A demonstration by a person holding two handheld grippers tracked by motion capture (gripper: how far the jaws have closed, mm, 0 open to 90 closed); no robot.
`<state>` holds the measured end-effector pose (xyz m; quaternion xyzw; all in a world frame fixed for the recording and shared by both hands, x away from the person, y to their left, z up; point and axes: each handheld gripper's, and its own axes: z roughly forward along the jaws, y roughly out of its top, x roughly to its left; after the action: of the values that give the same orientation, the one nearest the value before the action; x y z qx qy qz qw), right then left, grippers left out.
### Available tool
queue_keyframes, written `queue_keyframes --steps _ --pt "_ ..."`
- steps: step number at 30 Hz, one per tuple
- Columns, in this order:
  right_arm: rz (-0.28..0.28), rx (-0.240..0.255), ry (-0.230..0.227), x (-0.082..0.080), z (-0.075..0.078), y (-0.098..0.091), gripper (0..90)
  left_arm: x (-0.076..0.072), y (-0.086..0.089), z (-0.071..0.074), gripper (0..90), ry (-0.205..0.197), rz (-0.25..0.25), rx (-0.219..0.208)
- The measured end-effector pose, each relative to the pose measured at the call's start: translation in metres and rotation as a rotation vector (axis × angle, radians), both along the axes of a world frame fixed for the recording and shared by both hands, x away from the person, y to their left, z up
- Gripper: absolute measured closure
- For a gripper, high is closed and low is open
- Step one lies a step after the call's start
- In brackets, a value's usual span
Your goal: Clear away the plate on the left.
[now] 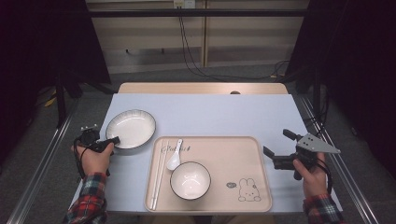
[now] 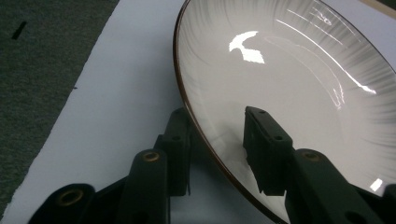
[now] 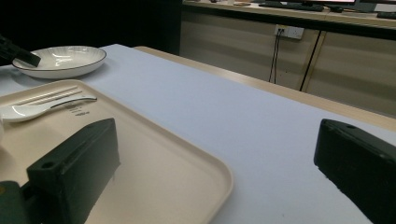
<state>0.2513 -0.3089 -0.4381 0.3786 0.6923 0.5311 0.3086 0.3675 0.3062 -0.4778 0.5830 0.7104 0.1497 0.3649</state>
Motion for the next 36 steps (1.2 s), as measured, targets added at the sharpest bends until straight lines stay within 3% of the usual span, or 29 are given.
queue_keyframes --steps 6,13,15,17,19,21,22,24,28,29,30,32,36 --pt "0.011 -0.001 0.005 0.003 -0.001 0.000 0.0 0.001 0.002 -0.002 70.0 0.002 0.048 -0.086" --pt "0.011 -0.001 0.014 0.005 -0.003 0.001 0.0 0.006 0.003 -0.005 73.5 -0.001 0.069 -0.139" --pt "0.009 -0.007 0.011 0.005 -0.003 0.001 0.0 0.006 0.004 -0.006 76.0 0.000 0.077 -0.192" --pt "0.004 -0.006 0.011 0.005 -0.003 0.000 0.0 0.008 0.004 -0.006 77.6 0.001 0.078 -0.193" --pt "0.006 0.001 0.011 0.005 -0.003 0.000 0.0 0.011 0.002 -0.005 79.7 -0.003 0.091 -0.225" --pt "0.001 -0.001 0.013 0.005 -0.003 0.000 0.0 0.014 0.000 -0.002 81.9 -0.004 0.096 -0.220" --pt "0.005 0.000 0.015 0.005 -0.003 -0.001 0.0 0.016 -0.001 0.000 83.0 -0.012 0.106 -0.246" --pt "-0.002 0.010 0.012 0.005 -0.003 -0.001 0.0 0.019 -0.001 0.006 84.7 -0.024 0.097 -0.244" --pt "-0.003 0.020 0.018 0.005 -0.002 -0.003 0.0 0.022 -0.001 0.021 86.1 -0.048 0.050 -0.202" --pt "-0.001 0.028 0.013 0.006 -0.002 -0.003 0.0 0.025 -0.005 0.029 86.1 -0.057 0.035 -0.175" --pt "-0.001 0.032 0.010 0.006 -0.002 -0.004 0.0 0.028 -0.009 0.040 85.4 -0.057 0.017 -0.175" --pt "-0.006 0.032 0.012 0.006 -0.002 -0.004 0.0 0.030 -0.013 0.049 85.1 -0.068 -0.009 -0.124" --pt "-0.004 0.024 0.023 0.008 -0.003 -0.002 0.0 0.035 -0.018 0.063 85.0 -0.078 -0.037 -0.093"
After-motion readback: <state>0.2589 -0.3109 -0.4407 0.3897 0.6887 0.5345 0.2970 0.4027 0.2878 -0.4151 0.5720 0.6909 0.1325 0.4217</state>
